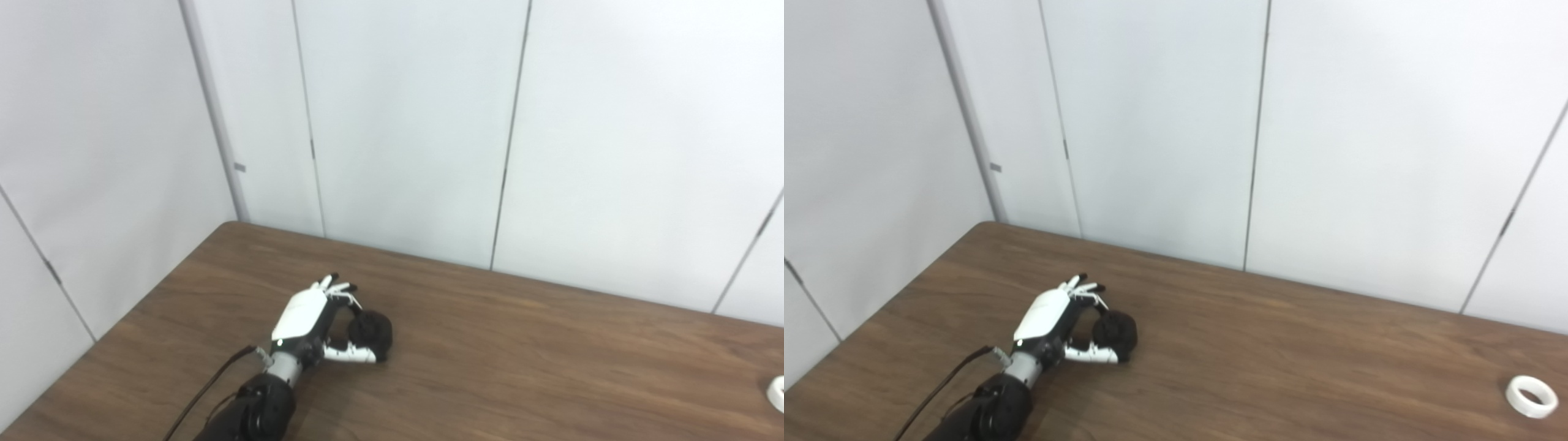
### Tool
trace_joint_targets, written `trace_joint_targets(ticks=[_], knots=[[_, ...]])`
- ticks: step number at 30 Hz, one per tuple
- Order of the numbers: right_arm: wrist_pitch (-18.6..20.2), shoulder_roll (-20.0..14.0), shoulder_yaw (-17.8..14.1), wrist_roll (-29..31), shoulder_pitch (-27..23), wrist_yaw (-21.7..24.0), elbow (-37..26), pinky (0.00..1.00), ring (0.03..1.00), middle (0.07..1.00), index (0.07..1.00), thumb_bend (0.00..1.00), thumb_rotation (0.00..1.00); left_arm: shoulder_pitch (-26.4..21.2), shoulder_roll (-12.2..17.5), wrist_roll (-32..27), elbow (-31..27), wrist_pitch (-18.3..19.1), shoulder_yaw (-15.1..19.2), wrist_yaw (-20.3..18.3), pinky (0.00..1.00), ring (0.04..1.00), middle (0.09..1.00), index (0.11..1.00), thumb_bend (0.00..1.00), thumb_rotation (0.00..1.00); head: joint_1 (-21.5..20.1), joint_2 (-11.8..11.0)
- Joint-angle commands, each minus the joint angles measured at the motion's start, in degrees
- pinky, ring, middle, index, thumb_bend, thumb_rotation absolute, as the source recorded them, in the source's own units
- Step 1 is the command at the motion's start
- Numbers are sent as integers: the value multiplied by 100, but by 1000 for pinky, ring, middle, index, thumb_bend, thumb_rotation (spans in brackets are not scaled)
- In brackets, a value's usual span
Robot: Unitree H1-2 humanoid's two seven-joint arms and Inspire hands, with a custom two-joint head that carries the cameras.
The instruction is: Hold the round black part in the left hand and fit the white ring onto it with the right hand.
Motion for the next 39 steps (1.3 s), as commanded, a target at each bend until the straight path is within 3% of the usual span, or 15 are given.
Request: trace_joint_targets(ticks=[1,8,13,19,21,23,25,29,32,34,39], knots=[[-63,-213,-124,-81,-170,-138,-100,591,825,897,826,915,645,90,-68,167,-157,-142,-118,-28,1000,988,860,478,522,47,-28,7],[58,-500,-131,-566,-559,-259,55,555,862,929,863,994,662,415,-296,285,-934,-313,-350,-385,1000,1000,861,478,521,47,-338,25],[111,-582,-91,-783,-839,-348,119,448,831,931,834,1000,638,605,-420,354,-1290,-430,-390,-594,1000,995,856,478,521,46,-625,54],[492,-735,34,-1323,-1128,-337,50,411,843,908,813,1000,621,774,-387,436,-1619,-718,-464,-849,1000,990,851,479,520,45,-1256,135],[629,-774,132,-1502,-1231,-314,-2,414,838,904,810,1000,573,813,-343,434,-1668,-849,-482,-930,1000,983,843,479,519,45,-1546,160],[838,-786,206,-1542,-1307,-241,-105,433,837,904,809,1000,525,848,-309,449,-1718,-911,-476,-1020,1000,981,841,478,519,45,-1739,166],[1244,-816,309,-1653,-1371,-124,-306,573,902,953,852,919,397,895,-270,476,-1806,-917,-471,-1141,1000,974,838,479,519,44,-1916,168],[1601,-824,563,-2067,-1542,-157,-458,713,929,970,864,875,295,954,-155,453,-1813,-1160,-465,-1183,1000,963,826,478,519,43,-2521,153],[1534,-873,775,-2354,-1696,-179,-301,768,942,977,866,888,298,1003,-105,406,-1825,-1319,-440,-1223,1000,960,821,478,519,43,-2906,135],[1529,-939,948,-2590,-1821,-147,-156,748,941,983,867,887,319,1024,-61,407,-1834,-1406,-428,-1258,1000,960,820,478,519,43,-3071,128],[1731,-1091,1323,-3019,-2204,-44,317,795,963,995,857,915,348,1057,29,521,-1815,-1618,-381,-1254,1000,950,816,479,519,42,-3490,112]])
